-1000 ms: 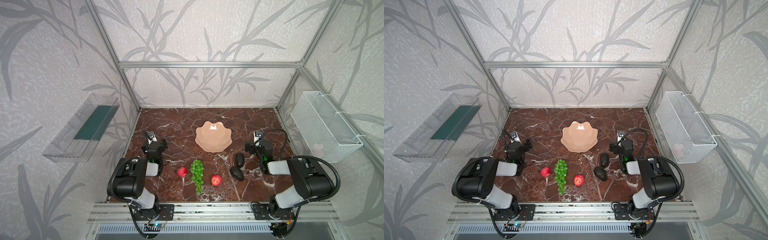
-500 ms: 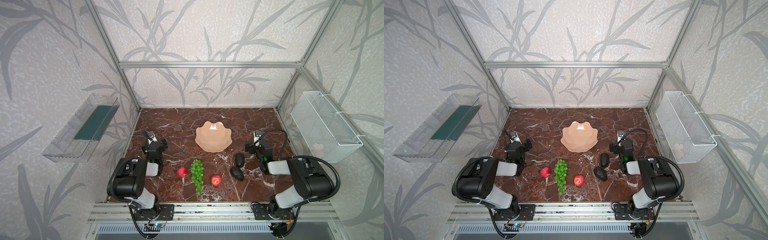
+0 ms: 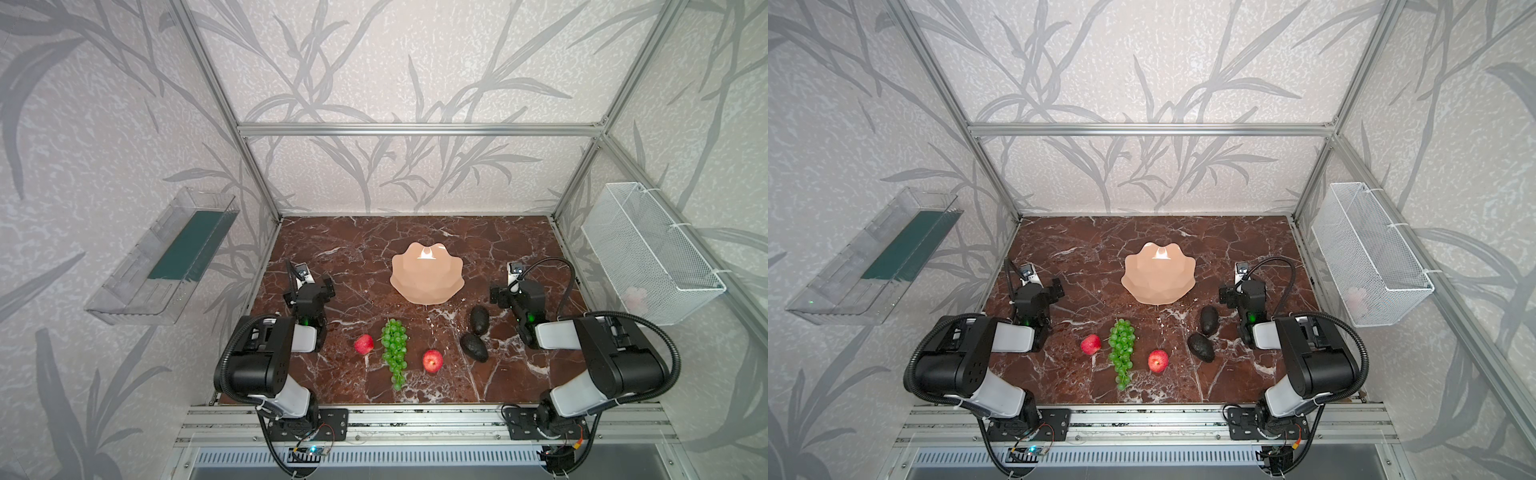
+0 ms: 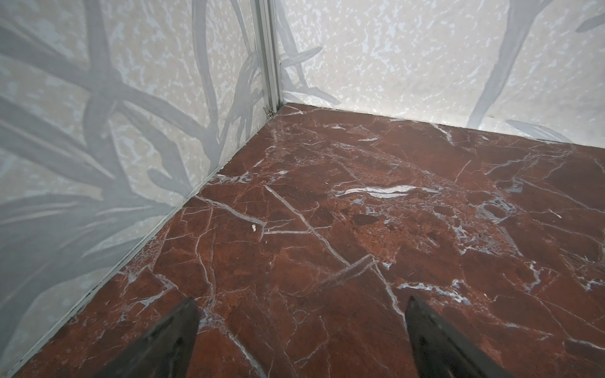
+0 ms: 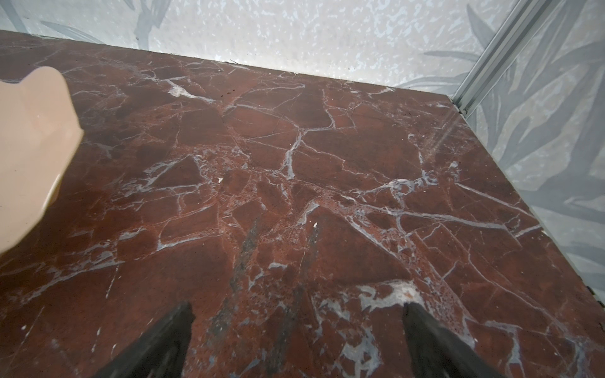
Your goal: Place and organize the fake fruits in the fruit bowl
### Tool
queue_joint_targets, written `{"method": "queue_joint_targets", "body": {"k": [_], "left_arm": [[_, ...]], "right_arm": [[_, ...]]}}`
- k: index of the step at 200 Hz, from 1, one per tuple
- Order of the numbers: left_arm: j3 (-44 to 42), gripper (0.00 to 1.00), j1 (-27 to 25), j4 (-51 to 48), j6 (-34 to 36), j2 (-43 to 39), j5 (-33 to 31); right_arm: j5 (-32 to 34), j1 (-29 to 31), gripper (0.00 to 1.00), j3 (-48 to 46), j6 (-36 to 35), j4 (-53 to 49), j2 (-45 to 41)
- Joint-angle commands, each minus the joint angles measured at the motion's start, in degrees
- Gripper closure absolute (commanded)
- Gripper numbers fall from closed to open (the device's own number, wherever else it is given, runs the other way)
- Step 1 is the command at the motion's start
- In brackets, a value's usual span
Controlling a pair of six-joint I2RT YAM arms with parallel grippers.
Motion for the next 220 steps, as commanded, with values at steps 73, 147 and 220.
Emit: {"method": "queue_joint_targets", "body": {"k": [73, 147, 220], "left_arm": [[18.24, 0.01, 0.07, -49.58, -10.14, -26.53, -4.35], [22.12, 0.04, 0.51, -77.08, -20.19, -44.30, 4.26], [27.91, 0.05, 0.69, -85.70, -17.53, -42.61, 8.06]], "right_arm": [[3.61, -0.52, 0.01, 17.02, 22.46, -38.35, -18.42], [-9.94, 8.24, 0.04, 28.81, 25.73, -74.11, -21.99], [-1.53, 23.46, 0.06, 24.67, 37.79, -81.50, -16.76]]}}
